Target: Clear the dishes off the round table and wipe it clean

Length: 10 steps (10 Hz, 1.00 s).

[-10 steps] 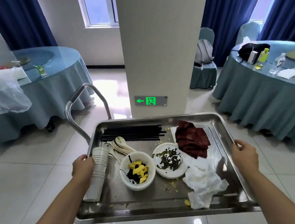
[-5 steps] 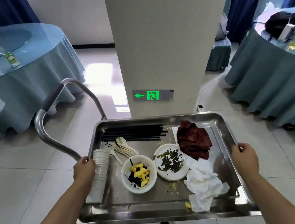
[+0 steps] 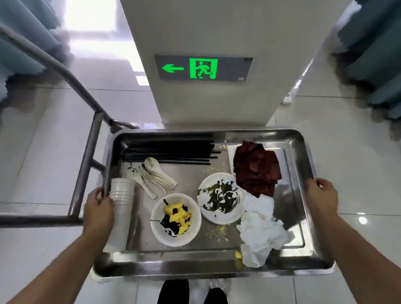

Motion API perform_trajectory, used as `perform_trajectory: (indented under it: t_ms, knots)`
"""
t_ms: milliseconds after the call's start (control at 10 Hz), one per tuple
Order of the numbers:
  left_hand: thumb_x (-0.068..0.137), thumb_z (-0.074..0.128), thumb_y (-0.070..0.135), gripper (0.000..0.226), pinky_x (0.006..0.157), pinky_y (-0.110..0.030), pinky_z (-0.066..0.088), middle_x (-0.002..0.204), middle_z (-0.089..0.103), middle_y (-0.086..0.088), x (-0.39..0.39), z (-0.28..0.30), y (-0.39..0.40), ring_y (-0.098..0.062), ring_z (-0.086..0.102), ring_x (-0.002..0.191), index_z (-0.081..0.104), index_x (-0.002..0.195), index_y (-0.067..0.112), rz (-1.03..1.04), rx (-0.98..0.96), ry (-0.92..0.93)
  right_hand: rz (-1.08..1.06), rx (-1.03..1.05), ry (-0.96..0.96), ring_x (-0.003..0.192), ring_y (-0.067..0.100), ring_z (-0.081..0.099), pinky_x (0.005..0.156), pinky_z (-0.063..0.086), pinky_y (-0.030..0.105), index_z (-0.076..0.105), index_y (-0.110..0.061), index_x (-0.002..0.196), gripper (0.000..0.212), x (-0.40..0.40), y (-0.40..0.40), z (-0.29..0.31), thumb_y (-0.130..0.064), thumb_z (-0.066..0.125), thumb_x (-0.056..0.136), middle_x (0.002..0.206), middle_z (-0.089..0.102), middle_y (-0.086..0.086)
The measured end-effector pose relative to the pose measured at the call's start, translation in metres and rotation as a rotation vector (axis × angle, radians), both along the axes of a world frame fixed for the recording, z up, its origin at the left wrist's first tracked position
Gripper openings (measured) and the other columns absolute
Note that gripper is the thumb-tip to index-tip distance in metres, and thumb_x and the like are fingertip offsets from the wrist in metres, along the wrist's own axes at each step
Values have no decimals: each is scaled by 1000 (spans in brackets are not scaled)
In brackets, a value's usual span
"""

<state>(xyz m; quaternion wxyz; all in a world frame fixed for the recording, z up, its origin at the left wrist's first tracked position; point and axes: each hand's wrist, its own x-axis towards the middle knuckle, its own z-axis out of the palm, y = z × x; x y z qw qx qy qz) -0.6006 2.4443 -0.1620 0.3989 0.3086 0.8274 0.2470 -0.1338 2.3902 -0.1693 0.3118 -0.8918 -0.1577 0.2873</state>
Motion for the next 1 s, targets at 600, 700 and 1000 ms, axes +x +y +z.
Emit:
perform_trajectory:
  t_ms: [600,700,1000]
  knots:
    - [100,45,10,44,108,-49,40,135,57,-16,-11,-326,156,-38,50,127,47,144,10,-315,-109,182,-57,99,117,74,26,59,73,51,32,70,-10,94,25,-15,108,-315,-28,53,97,88,67,19]
    - [100,47,3,42,96,-40,38,120,53,-4,-7,-343,167,-27,51,113,49,142,4,-335,-96,169,-37,100,106,75,22,59,71,49,27,70,-12,101,25,-13,114,-336,-29,52,100,89,67,12]
    - [98,59,20,59,116,-52,34,150,41,-17,18,-345,194,-33,44,135,35,152,12,-569,-103,262,32,-67,117,117,36,60,105,48,52,41,-20,149,59,-7,110,-355,-42,60,98,133,59,10]
